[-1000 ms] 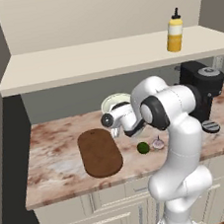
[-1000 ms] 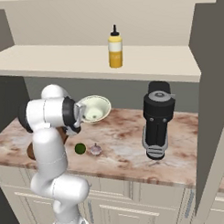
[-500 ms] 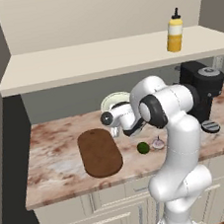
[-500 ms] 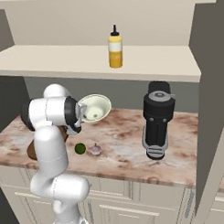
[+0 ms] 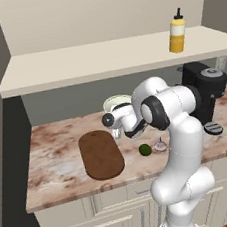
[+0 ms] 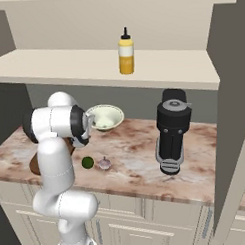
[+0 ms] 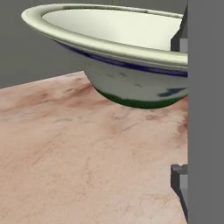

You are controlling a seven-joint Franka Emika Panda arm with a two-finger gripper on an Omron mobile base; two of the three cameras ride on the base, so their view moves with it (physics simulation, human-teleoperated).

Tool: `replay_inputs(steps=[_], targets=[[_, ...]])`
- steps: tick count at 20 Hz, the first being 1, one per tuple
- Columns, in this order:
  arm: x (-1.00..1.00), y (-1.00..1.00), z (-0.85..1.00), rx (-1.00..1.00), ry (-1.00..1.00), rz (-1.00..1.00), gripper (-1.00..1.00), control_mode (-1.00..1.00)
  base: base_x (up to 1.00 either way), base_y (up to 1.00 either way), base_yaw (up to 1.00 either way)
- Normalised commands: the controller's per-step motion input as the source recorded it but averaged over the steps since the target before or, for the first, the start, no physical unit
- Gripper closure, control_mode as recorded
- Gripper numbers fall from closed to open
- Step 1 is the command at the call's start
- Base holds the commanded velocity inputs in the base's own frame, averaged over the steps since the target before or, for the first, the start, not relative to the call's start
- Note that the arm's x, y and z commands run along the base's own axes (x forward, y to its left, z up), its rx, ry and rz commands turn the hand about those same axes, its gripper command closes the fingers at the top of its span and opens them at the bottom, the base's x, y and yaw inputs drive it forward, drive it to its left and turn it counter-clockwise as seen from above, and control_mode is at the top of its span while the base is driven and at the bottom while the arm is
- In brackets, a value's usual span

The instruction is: Open the cabinet. Place the bowl and condiment on the counter. Then place the lime and garlic on the cutting board.

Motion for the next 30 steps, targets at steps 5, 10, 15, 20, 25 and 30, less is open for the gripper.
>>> replay_inputs(steps=[5,10,15,20,25,30], targets=[[-0.14,0.00,0.22,0.00,-0.03,0.00,-1.00,-1.00,0.00,0.00,0.00],[-0.23,0.00,0.31,0.00,-0.03,0.00,-1.00,-1.00,0.00,0.00,0.00],[-0.27,0.00,0.30,0.00,-0.03,0.00,-1.00,-1.00,0.00,0.00,0.00],[-0.28,0.00,0.40,0.00,-0.04,0.00,-1.00,-1.00,0.00,0.00,0.00],[-0.29,0.00,0.40,0.00,-0.05,0.00,-1.00,-1.00,0.00,0.00,0.00],[-0.27,0.00,0.39,0.00,-0.04,0.00,-1.00,-1.00,0.00,0.00,0.00]])
